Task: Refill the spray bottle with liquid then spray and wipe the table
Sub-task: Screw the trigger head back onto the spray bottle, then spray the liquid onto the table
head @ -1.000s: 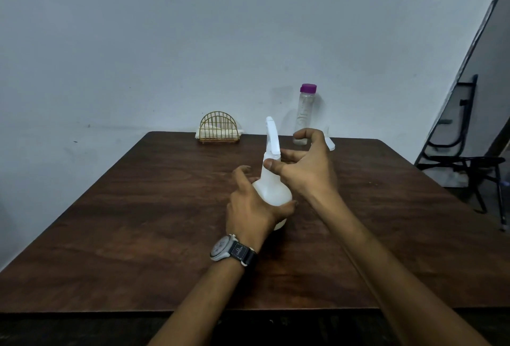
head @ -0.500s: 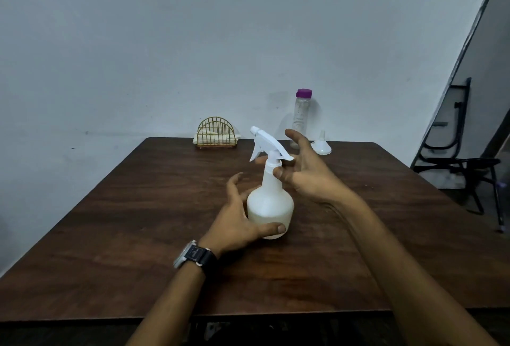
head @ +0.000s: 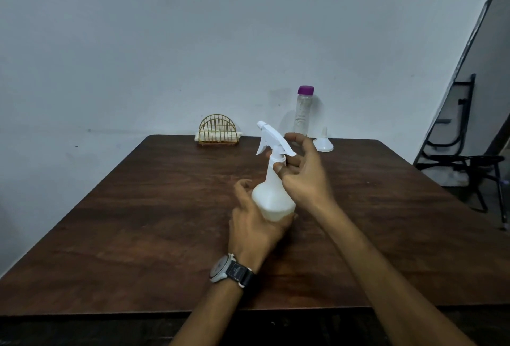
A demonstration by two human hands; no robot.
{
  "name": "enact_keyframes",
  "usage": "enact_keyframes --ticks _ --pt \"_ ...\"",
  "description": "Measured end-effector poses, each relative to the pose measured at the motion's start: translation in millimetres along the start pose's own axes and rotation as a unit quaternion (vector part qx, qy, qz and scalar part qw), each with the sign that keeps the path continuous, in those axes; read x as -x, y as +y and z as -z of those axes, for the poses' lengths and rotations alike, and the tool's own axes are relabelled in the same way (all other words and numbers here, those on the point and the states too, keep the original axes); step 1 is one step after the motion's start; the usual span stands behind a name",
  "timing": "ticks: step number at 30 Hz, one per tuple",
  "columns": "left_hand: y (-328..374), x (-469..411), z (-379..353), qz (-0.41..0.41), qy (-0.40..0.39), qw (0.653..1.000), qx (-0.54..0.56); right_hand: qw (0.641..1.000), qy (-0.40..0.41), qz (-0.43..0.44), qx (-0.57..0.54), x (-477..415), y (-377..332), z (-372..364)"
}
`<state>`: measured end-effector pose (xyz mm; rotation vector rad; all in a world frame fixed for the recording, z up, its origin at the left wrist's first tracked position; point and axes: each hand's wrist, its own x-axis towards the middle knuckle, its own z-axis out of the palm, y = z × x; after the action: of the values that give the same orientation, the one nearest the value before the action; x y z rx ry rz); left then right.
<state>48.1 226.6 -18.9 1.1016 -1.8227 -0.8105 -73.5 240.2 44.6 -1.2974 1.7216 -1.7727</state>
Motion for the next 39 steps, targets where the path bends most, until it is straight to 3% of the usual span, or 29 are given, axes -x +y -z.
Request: enact_keyframes --ticks 3,6,10,23,27,32,36,39 --pt "-2.9 -4.5 7.0 -0.003 -0.041 0.999 0.006 0.996 -0.090 -0.002 -0.024 2.3 3.3 9.7" --pt "-3.2 -7.4 16.7 -0.014 -0.121 0.992 0.016 0.994 -0.107 -0.004 0.011 2.3 3.1 8.1" --pt "-5.5 -13.8 22.5 -0.023 -0.197 0.980 0.014 0.993 -0.119 0.001 -0.024 0.8 0.8 6.1" --pt "-6.7 -10.6 24.9 -0.034 -0.233 0.972 0.014 0.999 0.022 0.013 0.032 11.3 -7.7 -3.1" --pt "-12.5 -15.3 44.7 -0.040 -0.282 0.958 0.021 0.997 -0.003 -0.057 0.060 1.5 -15.6 8.6" --pt "-26.9 -32.2 70.0 -0.057 -0.217 0.974 0.000 0.973 -0.142 -0.169 0.065 -20.0 -32.5 38.4" --pt "-45.5 -42.3 79.0 -0.030 -0.045 0.989 -0.141 0.941 -0.208 -0.239 0.120 -28.1 -34.0 57.5" --pt "-58.9 -46.6 84.8 0.026 0.042 0.995 -0.091 0.924 -0.224 -0.274 0.144 -26.5 -23.2 69.3"
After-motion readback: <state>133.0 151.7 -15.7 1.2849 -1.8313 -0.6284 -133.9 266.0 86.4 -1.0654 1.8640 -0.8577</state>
